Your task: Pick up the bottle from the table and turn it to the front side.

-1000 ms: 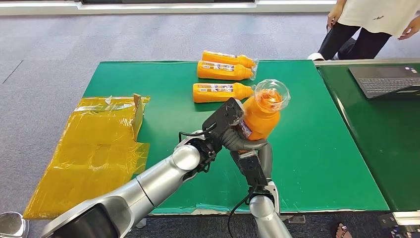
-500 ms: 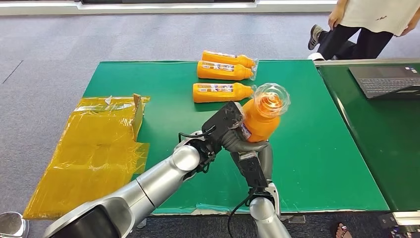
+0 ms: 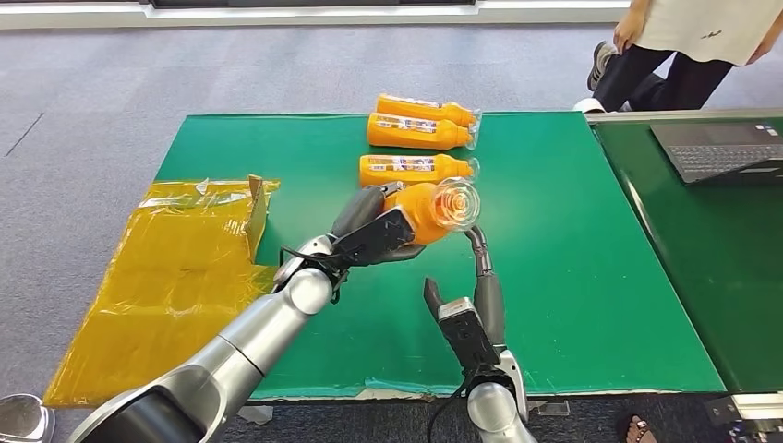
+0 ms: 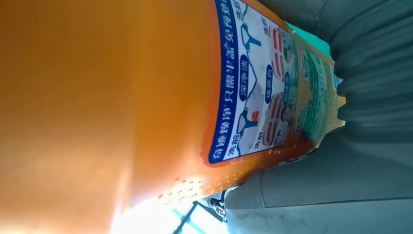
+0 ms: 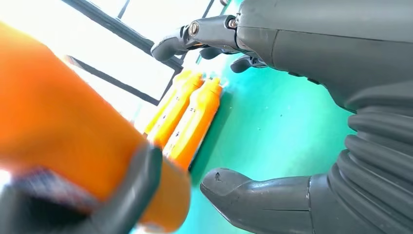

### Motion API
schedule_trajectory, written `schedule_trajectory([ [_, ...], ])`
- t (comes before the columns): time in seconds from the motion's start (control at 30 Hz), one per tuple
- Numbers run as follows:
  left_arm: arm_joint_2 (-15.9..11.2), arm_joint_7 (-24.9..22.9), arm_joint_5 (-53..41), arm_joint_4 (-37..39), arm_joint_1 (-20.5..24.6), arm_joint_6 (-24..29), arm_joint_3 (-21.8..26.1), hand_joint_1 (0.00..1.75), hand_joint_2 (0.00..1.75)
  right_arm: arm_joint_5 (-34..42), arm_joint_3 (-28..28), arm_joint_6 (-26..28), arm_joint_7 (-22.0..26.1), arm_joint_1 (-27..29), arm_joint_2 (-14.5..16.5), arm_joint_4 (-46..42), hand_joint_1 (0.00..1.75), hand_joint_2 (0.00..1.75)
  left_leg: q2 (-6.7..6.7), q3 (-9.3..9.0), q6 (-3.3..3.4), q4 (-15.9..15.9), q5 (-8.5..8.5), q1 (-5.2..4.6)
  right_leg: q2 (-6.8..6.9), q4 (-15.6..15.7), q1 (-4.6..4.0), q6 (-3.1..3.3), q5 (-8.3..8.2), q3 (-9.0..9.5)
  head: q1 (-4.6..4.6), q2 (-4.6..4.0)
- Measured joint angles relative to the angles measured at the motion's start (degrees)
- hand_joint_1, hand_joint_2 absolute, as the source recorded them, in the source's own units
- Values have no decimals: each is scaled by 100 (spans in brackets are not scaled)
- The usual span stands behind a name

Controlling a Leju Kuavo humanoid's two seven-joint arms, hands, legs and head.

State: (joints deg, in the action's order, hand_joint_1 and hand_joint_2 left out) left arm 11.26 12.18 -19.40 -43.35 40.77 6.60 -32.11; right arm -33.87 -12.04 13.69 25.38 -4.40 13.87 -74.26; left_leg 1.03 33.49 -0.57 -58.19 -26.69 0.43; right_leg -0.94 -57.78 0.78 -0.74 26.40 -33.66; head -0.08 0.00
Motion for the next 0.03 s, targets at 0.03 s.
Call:
schedule_trajectory([
  [0.03, -22, 16, -85, 8, -19, 15, 51, 175, 175, 13, -1, -1, 4, 0, -4, -5, 0, 175, 0, 0, 0, 0, 0, 0, 0, 0, 0, 0, 0, 0, 0, 0],
])
